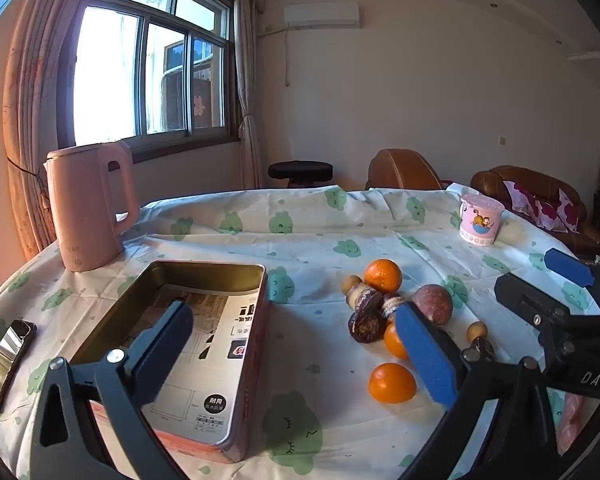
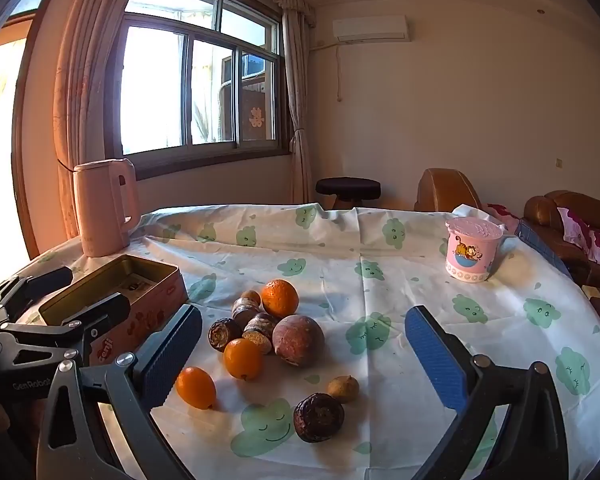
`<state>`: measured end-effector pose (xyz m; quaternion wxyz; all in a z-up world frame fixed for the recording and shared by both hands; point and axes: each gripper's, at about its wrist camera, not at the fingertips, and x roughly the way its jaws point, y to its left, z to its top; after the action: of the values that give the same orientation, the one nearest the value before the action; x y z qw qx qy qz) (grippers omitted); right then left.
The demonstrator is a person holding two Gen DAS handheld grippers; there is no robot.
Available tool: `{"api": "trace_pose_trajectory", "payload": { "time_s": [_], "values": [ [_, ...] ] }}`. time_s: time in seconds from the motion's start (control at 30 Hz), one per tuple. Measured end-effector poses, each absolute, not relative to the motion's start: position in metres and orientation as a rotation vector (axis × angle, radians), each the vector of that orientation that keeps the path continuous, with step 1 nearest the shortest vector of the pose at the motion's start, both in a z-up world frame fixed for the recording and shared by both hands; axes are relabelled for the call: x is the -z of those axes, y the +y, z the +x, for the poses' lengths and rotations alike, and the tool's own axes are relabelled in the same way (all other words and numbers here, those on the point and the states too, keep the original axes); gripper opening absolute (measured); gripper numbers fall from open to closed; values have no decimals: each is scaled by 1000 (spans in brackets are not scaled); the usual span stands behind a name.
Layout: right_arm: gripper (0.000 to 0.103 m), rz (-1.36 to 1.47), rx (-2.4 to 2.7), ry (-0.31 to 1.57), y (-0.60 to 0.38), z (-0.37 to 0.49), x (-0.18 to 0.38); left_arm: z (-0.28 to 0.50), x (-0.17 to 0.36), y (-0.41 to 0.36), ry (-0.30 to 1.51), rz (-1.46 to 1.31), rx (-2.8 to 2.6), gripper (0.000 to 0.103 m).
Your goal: Organize fruits
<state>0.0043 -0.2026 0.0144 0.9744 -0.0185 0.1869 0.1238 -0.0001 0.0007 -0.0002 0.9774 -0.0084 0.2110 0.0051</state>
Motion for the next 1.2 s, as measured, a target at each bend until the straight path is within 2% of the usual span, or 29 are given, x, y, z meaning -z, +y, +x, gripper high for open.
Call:
{"api": "trace_pose_trajectory", "payload": {
  "time_s": [1.2],
  "values": [
    [102, -31, -248, 433, -201, 5, 1, -3, 4, 6, 410, -5, -42, 103]
  ]
}}
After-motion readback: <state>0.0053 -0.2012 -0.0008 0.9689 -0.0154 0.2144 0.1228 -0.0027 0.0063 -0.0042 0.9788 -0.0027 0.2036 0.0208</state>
